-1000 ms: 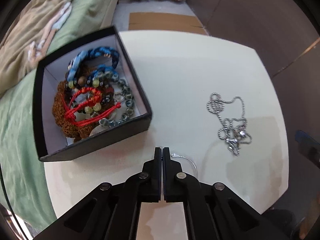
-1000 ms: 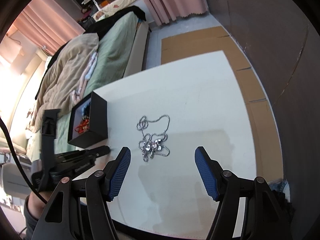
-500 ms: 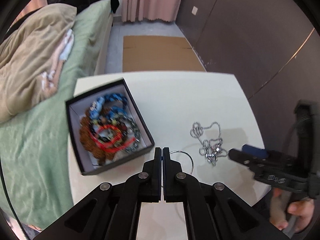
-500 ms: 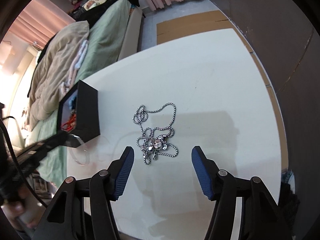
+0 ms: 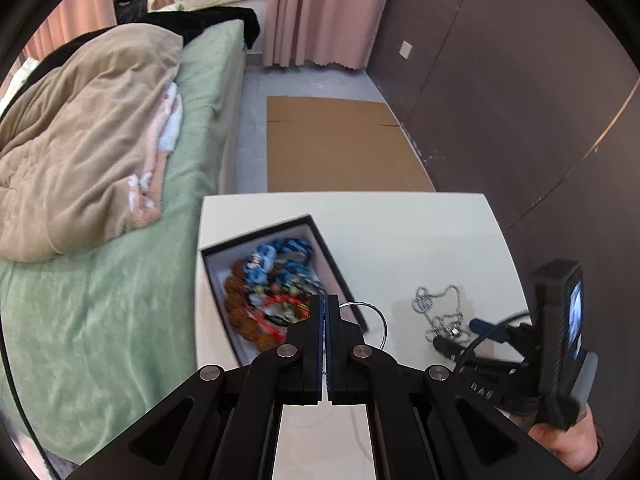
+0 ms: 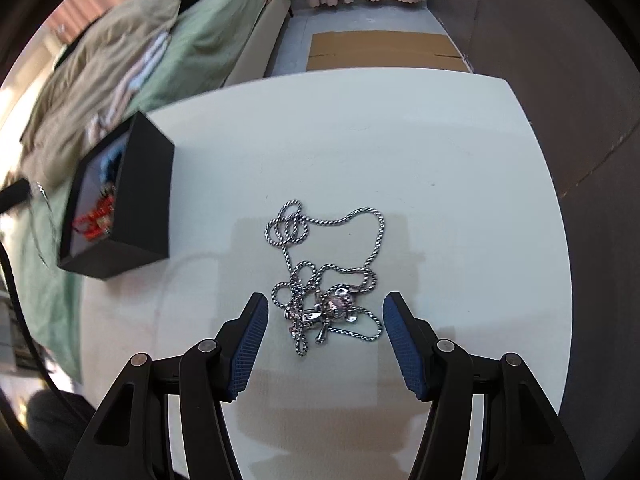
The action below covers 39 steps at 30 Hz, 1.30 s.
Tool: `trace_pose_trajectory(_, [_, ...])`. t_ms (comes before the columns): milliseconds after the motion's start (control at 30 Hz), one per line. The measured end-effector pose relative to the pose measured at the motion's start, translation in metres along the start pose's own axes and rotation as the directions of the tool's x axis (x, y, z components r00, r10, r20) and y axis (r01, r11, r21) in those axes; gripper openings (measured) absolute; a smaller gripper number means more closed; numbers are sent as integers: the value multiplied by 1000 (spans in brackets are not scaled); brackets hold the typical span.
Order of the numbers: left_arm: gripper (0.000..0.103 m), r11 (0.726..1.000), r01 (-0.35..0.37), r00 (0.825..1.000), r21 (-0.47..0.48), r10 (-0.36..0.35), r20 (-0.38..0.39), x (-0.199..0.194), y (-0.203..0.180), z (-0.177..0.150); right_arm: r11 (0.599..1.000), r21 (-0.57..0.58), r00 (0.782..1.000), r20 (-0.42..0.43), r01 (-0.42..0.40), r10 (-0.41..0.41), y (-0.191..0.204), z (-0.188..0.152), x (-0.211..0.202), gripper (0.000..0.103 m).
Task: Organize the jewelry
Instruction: 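Drop the silver hoop into the box with the left tool while the right tool grasps the silver chain necklace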
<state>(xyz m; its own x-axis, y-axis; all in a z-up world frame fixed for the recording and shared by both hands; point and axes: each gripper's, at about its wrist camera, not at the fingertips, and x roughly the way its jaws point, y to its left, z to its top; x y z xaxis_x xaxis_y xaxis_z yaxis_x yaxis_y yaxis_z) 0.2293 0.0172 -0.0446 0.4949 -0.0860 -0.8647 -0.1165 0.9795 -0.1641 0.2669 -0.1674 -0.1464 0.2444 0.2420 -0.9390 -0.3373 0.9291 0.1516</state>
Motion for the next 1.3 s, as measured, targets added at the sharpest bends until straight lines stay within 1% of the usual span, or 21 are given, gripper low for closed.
trace_pose_trajectory(33, [0, 1000, -3, 1000, -3, 3, 3, -1, 3, 2, 1000, -17, 1000, -13, 9, -10, 4, 0, 3, 61])
trace_pose_trajectory(100, [0, 1000, -4, 1000, -12, 4, 9, -2, 9, 7, 997, -57, 999, -8, 52, -53, 12, -1, 6, 58])
trace_pose_trajectory(133, [0, 1000, -4, 1000, -15, 4, 13, -2, 12, 10, 995, -70, 997, -3, 73, -74, 14, -1, 6, 53])
trace_pose_trajectory(167, [0, 1000, -3, 1000, -16, 3, 16, -1, 13, 12, 991, -85, 994, 7, 107, -107, 17, -1, 6, 44])
trace_pose_trajectory(200, [0, 1000, 2, 1000, -18, -1, 21, -1, 14, 13, 989, -90, 993, 14, 119, -118, 18, -1, 6, 43])
trace_pose_trajectory(333, [0, 999, 29, 999, -34, -28, 37, 6, 20, 20, 991, -82, 995, 22, 101, -99, 14, -1, 4, 41])
trace_pose_trajectory(400, [1, 995, 75, 997, -62, -73, 28, 13, 26, 19, 994, -69, 996, 25, 84, -82, 11, -2, 4, 41])
trace_pose_trajectory(433, [2, 994, 85, 996, -74, -83, 21, 17, 28, 18, 996, -59, 997, 25, 71, -70, 8, -2, 3, 41])
trace_pose_trajectory(500, [7, 992, 85, 996, -90, -84, 11, 23, 34, 12, 998, -42, 999, 25, 45, -44, 5, -2, 1, 41])
trace_pose_trajectory(533, [18, 992, 87, 996, -89, -86, 11, 24, 35, 10, 999, -32, 999, 26, 31, -31, 4, -2, 1, 41])
trace_pose_trajectory(567, [35, 992, 96, 995, -87, -94, 19, 24, 37, 6, 1000, -16, 1000, 27, 8, -8, 0, -1, 0, 41])
trace_pose_trajectory(600, [45, 992, 97, 995, -84, -95, 30, 24, 39, 2, 1000, -5, 1000, 29, -8, 8, -2, -1, 0, 41])
trace_pose_trajectory(633, [59, 992, 91, 995, -84, -88, 39, 23, 40, 1, 1000, 6, 999, 33, -25, 25, -4, -1, -2, 41])
trace_pose_trajectory(667, [62, 992, 90, 995, -84, -86, 54, 20, 42, -1, 999, 22, 998, 36, -49, 48, -8, -1, -3, 41])
trace_pose_trajectory(800, [62, 991, 120, 991, -62, -115, 74, 11, 46, -3, 991, 66, 992, 53, -118, 114, -15, -3, -10, 41])
trace_pose_trajectory(933, [62, 987, 150, 986, -55, -145, 77, 6, 51, -7, 982, 92, 984, 81, -164, 156, -12, 2, -17, 41])
trace_pose_trajectory(1067, [62, 986, 160, 985, -46, -156, 76, 3, 55, -10, 979, 95, 979, 114, -179, 168, -6, 7, -31, 41])
trace_pose_trajectory(1167, [62, 987, 156, 986, -36, -153, 66, 2, 58, -12, 979, 92, 976, 135, -182, 169, 2, 12, -42, 41])
trace_pose_trajectory(1233, [62, 986, 165, 984, -34, -162, 69, -3, 62, -12, 980, 90, 974, 154, -178, 163, 5, 15, -52, 41])
trace_pose_trajectory(1300, [68, 985, 169, 983, -30, -166, 81, -9, 65, -13, 981, 79, 972, 174, -176, 160, 10, 19, -64, 41])
